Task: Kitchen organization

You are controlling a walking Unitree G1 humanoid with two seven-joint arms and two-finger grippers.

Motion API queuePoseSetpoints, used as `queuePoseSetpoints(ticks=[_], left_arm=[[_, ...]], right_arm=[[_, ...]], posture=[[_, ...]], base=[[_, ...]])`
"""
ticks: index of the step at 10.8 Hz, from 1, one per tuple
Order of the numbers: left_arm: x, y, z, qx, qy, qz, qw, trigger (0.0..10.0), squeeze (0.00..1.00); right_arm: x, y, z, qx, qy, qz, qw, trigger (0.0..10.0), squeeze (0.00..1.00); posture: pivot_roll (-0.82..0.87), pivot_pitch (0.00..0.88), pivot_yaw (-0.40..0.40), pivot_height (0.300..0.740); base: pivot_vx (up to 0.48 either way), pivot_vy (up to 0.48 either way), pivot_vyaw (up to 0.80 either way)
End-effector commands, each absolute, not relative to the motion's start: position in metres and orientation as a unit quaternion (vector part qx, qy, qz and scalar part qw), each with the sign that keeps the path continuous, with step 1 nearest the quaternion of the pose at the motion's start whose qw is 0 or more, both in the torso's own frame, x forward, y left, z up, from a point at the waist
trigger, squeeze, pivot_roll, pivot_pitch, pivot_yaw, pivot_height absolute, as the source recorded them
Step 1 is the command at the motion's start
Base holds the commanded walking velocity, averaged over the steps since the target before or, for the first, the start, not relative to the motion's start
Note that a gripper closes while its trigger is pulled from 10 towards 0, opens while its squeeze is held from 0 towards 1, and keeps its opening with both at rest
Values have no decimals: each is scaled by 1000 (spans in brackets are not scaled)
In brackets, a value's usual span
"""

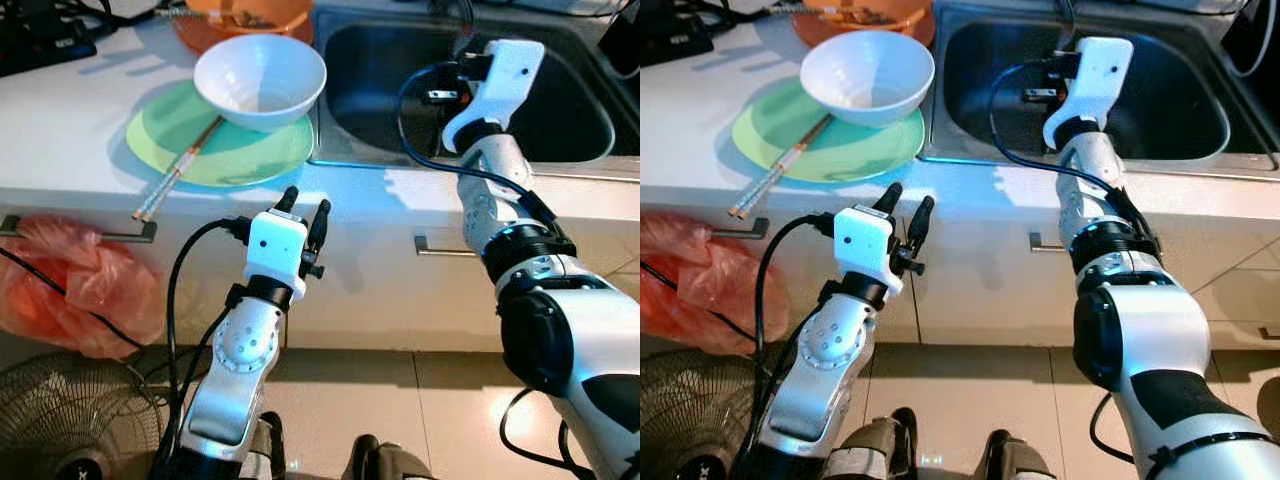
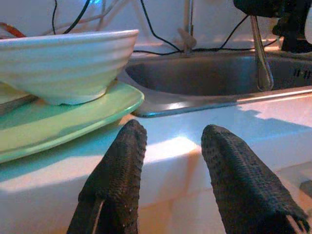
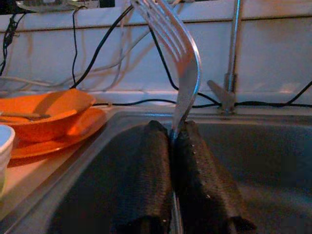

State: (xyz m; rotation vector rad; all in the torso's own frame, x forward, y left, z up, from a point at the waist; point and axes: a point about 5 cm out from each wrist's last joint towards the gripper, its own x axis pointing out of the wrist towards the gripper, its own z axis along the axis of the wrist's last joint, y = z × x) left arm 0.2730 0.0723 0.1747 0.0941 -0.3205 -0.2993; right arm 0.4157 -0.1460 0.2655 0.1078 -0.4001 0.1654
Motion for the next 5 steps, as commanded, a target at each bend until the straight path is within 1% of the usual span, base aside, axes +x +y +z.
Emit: queuePoseSetpoints(ticks=[1,2,5], left_arm=[[268,68,174,48,-155,-154,975,10000,0],[267,68,173,50,-151,-153,975,10000,0],[266,68,172,52,-142,-153,977,10000,0]], right_arm=[[416,-144,267,48,-201,81,975,10000,1000],[416,-141,264,48,-196,86,976,10000,0],[415,-137,252,50,-178,91,979,10000,0]], posture=[[292,260,-57,740],[292,265,-56,740],[300,269,-55,740]], base=[[0,0,0],[0,0,0],[0,0,0]])
